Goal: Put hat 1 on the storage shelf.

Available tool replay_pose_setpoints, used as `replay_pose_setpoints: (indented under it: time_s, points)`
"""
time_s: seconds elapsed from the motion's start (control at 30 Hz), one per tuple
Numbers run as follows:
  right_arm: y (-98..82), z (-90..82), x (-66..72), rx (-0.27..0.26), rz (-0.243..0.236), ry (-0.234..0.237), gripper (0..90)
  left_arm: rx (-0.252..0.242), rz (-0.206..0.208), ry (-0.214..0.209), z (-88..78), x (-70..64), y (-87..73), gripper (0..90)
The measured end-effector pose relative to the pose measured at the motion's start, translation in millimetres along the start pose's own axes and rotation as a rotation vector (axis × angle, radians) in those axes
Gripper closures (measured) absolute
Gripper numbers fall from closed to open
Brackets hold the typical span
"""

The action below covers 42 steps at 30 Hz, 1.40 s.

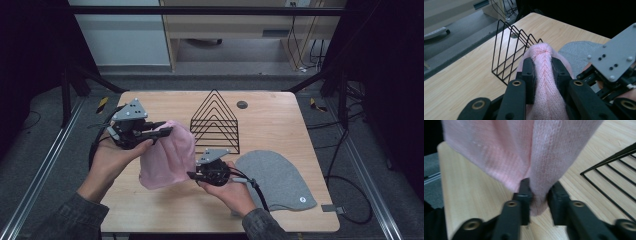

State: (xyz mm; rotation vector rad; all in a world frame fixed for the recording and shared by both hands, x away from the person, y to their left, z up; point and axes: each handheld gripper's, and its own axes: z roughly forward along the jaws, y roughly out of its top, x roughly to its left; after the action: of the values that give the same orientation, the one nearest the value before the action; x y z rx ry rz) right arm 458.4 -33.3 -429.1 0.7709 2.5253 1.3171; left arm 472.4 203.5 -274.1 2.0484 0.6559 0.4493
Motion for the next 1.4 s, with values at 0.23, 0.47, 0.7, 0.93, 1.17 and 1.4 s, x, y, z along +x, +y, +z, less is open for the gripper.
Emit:
replay_pose_setpoints:
  time_s: [0.23, 0.47, 0.7, 0.93, 1.17, 1.4]
  points:
    - [6.4, -26.5, -6.3, 0.000, -0.041, 0.003, 80.7, -0.019, -0.021, -0.041, -0.9, 10.7, 6.9, 75.4]
    - [24.8, -59.0, -23.9, 0.002, -0.073, -0.035, 81.6, -0.045, -0.016, -0.048, -2.0, 17.2, 24.7, 75.4]
    - [39.4, -75.2, -34.8, 0.002, -0.089, -0.058, 81.8, -0.065, -0.017, -0.029, -3.9, 20.4, 37.2, 75.4]
    - [58.8, -85.4, -43.0, -0.007, -0.097, -0.068, 82.0, -0.099, -0.017, 0.001, -11.4, 30.4, 50.9, 75.3]
    - [77.9, -90.5, -52.9, -0.014, -0.097, -0.077, 82.1, -0.130, -0.030, 0.015, -15.5, 39.8, 57.5, 75.3]
    - [90.6, -92.6, -60.0, -0.010, -0.106, -0.077, 82.2, -0.150, -0.041, 0.030, -17.4, 46.1, 63.2, 75.4]
